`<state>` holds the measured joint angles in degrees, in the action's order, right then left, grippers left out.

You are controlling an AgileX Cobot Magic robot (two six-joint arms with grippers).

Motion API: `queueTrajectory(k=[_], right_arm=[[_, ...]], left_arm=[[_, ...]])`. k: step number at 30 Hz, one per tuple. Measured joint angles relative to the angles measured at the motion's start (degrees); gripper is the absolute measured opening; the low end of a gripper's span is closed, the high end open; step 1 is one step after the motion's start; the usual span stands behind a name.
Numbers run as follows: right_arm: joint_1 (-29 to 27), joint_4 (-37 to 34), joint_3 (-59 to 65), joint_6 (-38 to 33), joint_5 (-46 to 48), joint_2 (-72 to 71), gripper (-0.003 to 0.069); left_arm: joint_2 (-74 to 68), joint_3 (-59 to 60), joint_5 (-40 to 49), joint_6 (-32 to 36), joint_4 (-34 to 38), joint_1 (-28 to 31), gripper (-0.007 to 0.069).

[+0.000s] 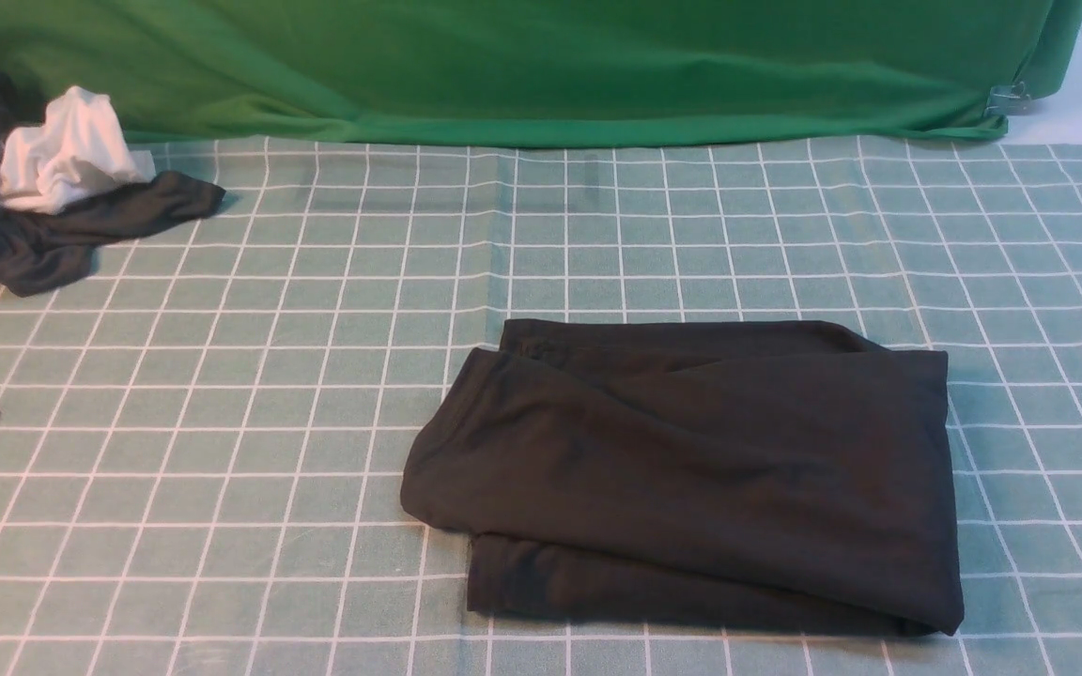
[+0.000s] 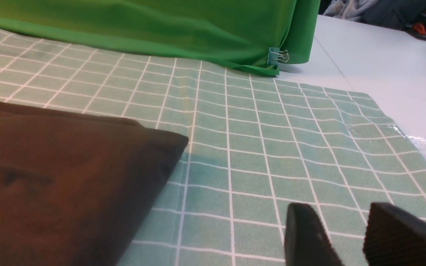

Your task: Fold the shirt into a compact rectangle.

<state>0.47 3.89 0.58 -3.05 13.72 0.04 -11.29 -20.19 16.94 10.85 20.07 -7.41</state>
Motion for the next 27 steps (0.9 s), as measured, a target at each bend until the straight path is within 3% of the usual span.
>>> queueTrajectory(k=[12, 19, 27], right_arm=[[0.00, 0.00, 0.02, 0.05, -0.05, 0.00, 0.0238], [0.00, 0.00, 0.02, 0.05, -0.05, 0.00, 0.0239], [0.00, 0.00, 0.02, 0.05, -0.01, 0.00, 0.0239]], left_arm=[[1.54, 8.78, -4.37, 0.00, -2.12, 0.00, 0.0034], [10.75, 19.28, -7.00, -6.97, -11.68, 0.00, 0.0034], [11.29, 20.45, -4.36, -10.85, -16.94, 1.38, 0.0034]])
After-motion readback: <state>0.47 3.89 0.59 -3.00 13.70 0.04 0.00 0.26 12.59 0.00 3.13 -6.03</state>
